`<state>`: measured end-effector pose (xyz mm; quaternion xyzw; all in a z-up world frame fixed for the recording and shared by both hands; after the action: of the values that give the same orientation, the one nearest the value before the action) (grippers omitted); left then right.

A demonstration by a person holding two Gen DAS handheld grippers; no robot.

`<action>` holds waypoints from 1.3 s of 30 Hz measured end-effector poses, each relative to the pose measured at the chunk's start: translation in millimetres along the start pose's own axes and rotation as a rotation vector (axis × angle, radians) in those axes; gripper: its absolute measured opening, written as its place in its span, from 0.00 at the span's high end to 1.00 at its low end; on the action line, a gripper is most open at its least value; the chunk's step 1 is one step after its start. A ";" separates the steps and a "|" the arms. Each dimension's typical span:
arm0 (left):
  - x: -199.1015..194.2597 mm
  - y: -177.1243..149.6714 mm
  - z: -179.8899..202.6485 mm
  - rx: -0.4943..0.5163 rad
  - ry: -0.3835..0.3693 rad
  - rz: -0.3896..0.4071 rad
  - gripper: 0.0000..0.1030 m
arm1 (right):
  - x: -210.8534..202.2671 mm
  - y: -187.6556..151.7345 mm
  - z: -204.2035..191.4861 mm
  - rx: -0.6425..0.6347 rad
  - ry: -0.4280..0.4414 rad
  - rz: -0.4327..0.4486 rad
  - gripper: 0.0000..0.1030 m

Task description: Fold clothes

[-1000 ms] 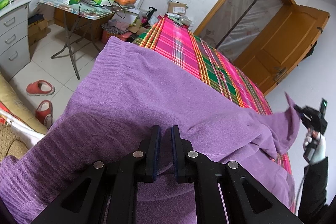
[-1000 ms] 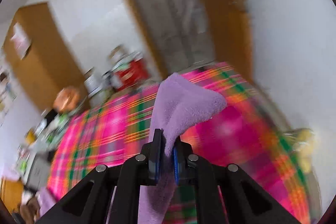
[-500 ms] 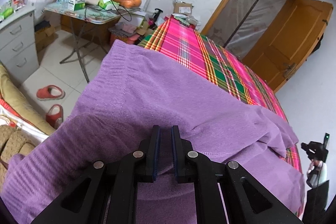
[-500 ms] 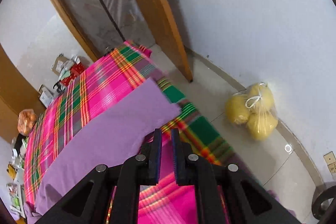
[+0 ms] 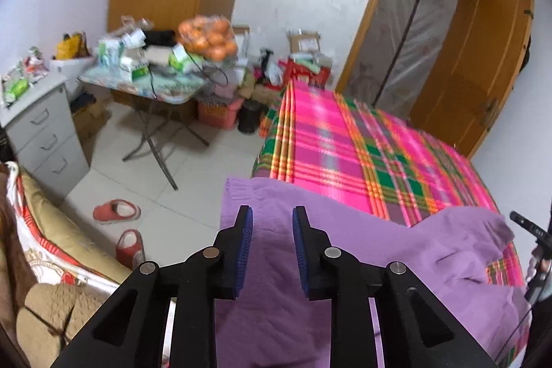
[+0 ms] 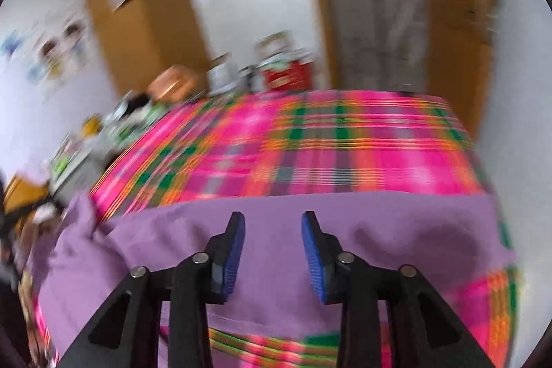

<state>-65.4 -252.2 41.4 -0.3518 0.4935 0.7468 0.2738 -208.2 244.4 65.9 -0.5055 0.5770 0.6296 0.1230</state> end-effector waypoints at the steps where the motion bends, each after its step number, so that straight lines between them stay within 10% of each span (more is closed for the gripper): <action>1: 6.5 4.2 -5.2 -0.003 0.004 -0.020 0.76 | 8.2 5.7 -13.7 -0.047 0.005 -0.017 0.65; 13: 64.8 38.1 -26.0 0.033 -0.053 -0.180 0.59 | 108.2 67.1 -108.2 -0.447 0.058 -0.230 0.61; 26: 100.3 49.9 -36.0 0.023 -0.147 -0.297 0.58 | 151.7 59.0 -119.1 -0.650 0.185 -0.390 0.56; 30: 102.8 50.3 -34.4 0.018 -0.151 -0.300 0.58 | 147.8 53.2 -121.1 -0.665 0.196 -0.398 0.75; 35: 90.2 52.2 -27.3 0.035 -0.111 -0.240 0.92 | 145.7 51.0 -130.4 -0.670 0.148 -0.372 0.93; 39: 67.9 62.7 -22.5 0.048 -0.053 -0.157 0.94 | 128.9 67.7 -127.1 -0.620 0.070 -0.272 0.93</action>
<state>-147.9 -291.7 15.6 -0.3630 0.4748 0.7199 0.3529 -254.4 60.5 28.9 -0.6125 0.2893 0.7352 0.0267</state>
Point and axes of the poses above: each gripper's, at about its wrist camera, not at the fingertips, and x roughly the way its jaws point, z to its right, y to its top, the point moved 2 cm from there along x, roughly the way its jaws point, and after that the axes turned 12 degrees about -z, right-handed, at the moved point
